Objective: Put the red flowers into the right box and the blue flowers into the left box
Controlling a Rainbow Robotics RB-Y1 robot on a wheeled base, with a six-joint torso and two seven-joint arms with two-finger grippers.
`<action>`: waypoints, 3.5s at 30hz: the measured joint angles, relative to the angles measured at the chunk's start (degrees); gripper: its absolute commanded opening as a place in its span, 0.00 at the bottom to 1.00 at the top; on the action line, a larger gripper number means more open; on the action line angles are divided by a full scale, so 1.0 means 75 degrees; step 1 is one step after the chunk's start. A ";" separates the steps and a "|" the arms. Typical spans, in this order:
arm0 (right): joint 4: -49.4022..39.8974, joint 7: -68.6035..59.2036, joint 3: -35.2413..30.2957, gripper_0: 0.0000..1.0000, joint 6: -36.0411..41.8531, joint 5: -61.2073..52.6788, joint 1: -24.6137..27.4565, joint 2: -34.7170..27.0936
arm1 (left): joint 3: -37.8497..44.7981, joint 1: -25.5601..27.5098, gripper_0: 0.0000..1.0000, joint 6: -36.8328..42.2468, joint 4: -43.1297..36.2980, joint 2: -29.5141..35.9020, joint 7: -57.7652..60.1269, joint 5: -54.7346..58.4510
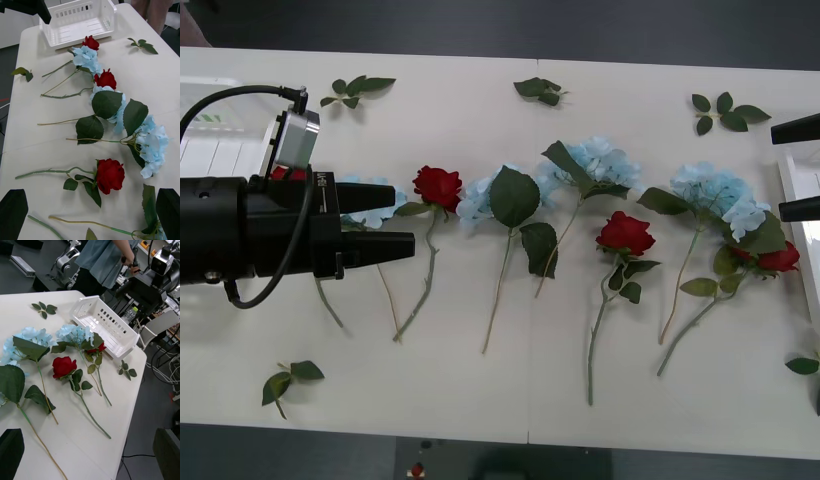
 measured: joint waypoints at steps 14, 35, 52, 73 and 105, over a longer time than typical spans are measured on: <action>0.0004 0.0000 0.0545 1.00 -0.0232 0.0593 0.0043 -0.0003 | 0.1457 0.0109 1.00 0.1053 -0.0041 -0.0419 0.2345 -0.0444; -0.0766 -0.8068 0.1308 1.00 -0.1325 0.3102 0.1043 -0.0281 | 0.3300 0.1914 1.00 0.1102 -0.0502 0.1550 0.5849 -0.2006; -0.1800 -1.3553 0.2543 1.00 -0.1433 0.5679 0.1711 -0.0281 | 0.2720 0.1967 1.00 0.0520 0.0695 0.1550 0.6226 -0.3652; -0.0944 -1.6619 0.3652 1.00 -0.3489 0.7057 0.2558 -0.0269 | 0.0936 0.0402 1.00 0.0347 0.2612 0.1549 0.6226 -0.5291; -0.0393 -1.6615 0.4964 1.00 -0.3849 0.8523 0.2056 0.0553 | -0.2634 -0.3312 1.00 0.0200 0.6392 0.0713 0.6224 -0.6095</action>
